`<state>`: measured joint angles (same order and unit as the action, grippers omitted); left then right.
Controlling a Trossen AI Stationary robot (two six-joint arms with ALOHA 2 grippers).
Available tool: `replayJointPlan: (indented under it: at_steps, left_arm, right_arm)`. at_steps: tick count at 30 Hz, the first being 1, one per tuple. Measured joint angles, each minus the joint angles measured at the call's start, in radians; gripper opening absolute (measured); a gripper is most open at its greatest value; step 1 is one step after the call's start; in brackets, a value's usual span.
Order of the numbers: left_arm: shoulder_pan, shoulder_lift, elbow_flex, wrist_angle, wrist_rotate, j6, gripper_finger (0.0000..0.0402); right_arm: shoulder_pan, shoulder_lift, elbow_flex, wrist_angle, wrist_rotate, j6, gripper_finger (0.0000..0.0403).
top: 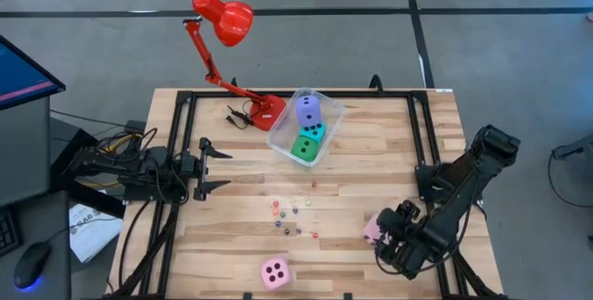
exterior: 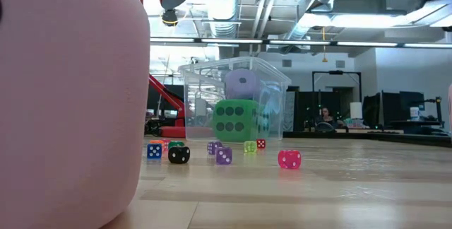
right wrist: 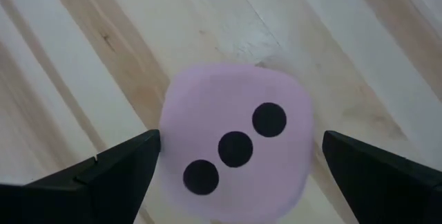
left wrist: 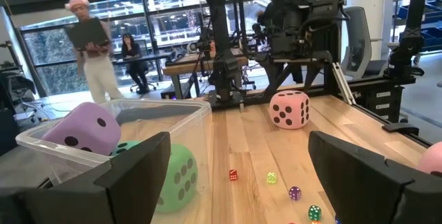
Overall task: Pick & Place Dice
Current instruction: Put the right pink dice into the transparent bin
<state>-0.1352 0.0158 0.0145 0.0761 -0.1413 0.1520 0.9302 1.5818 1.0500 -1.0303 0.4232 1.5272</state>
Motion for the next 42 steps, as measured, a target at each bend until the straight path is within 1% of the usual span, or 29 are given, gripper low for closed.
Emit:
replayJointPlan:
  at_steps: [5,13,21,30,42]
  left_arm:
    - [0.0,0.0,0.0,0.0,0.0,0.0,0.0333]
    - [0.0,0.0,0.0,0.0,0.0,0.0,0.0333]
    - [0.0,0.0,0.0,0.0,0.0,0.0,0.0333]
    - [0.0,0.0,0.0,0.0,0.0,0.0,0.0333]
    - [0.0,0.0,0.0,0.0,0.0,0.0,0.0333]
  right_arm:
    - [0.0,0.039,0.0,0.001,0.001,0.0,0.04]
    - [0.0,0.043,0.0,0.014,-0.008,0.0,0.04]
    - [0.0,0.042,-0.069,0.127,-0.012,0.003,0.04]
    - [-0.004,0.043,-0.072,0.14,-0.033,0.01,0.04]
    - [-0.004,0.043,-0.072,0.133,-0.028,0.016,0.04]
